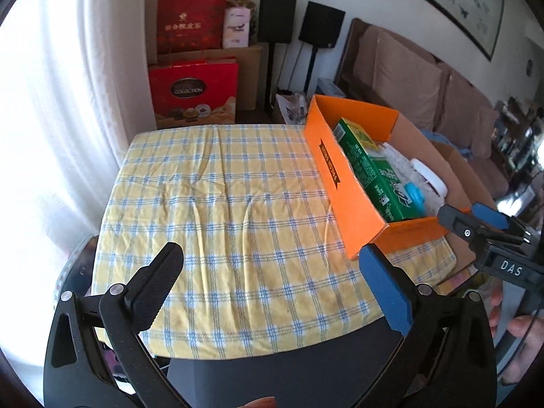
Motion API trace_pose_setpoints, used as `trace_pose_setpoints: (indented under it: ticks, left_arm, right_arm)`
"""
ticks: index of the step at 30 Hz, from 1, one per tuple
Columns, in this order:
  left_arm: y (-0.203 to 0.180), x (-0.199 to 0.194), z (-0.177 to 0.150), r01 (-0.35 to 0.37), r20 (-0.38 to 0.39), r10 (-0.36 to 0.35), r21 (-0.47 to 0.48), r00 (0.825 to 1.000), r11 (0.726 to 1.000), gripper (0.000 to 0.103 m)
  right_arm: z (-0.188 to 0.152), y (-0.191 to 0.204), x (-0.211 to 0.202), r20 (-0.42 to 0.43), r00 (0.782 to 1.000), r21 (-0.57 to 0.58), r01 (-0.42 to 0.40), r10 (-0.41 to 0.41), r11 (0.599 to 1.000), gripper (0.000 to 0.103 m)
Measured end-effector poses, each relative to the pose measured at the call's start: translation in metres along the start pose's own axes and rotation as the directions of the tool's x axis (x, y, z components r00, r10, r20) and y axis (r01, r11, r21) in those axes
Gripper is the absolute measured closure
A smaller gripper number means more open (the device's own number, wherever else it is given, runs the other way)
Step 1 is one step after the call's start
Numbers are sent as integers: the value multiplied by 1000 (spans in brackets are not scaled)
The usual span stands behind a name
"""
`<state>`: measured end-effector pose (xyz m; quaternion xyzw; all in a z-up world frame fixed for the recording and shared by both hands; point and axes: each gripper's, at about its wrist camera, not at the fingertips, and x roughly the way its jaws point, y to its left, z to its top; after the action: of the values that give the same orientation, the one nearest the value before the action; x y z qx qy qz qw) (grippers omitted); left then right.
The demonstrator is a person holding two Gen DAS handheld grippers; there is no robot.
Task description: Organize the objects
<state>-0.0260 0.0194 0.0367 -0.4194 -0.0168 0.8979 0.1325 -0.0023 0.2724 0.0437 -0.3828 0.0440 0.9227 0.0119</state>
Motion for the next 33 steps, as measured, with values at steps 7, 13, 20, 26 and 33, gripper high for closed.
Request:
trace_pose_setpoints:
  ticks: [7, 13, 20, 26, 33]
  left_arm:
    - [6, -25, -11, -3, 35, 4, -23, 999, 1000, 0]
    - [13, -42, -19, -32, 70, 35, -41, 997, 999, 0]
    - [14, -48, -25, -50, 74, 54, -53, 996, 997, 0]
    - [14, -52, -30, -73, 93, 78, -54, 993, 996, 0]
    - [14, -56, -29, -88, 109, 93, -53, 990, 995, 0]
  right_arm:
    - [-9, 5, -26, 51, 999, 13, -5, 4, 1000, 0]
    - [-17, 11, -43, 73, 997, 10, -10, 9, 1000, 0]
    - [-27, 22, -51, 74, 997, -5, 3, -3, 1000, 0]
    - [-29, 21, -56, 84, 996, -4, 10, -10, 1000, 0]
    - [-30, 17, -57, 93, 996, 9, 14, -14, 1000, 0]
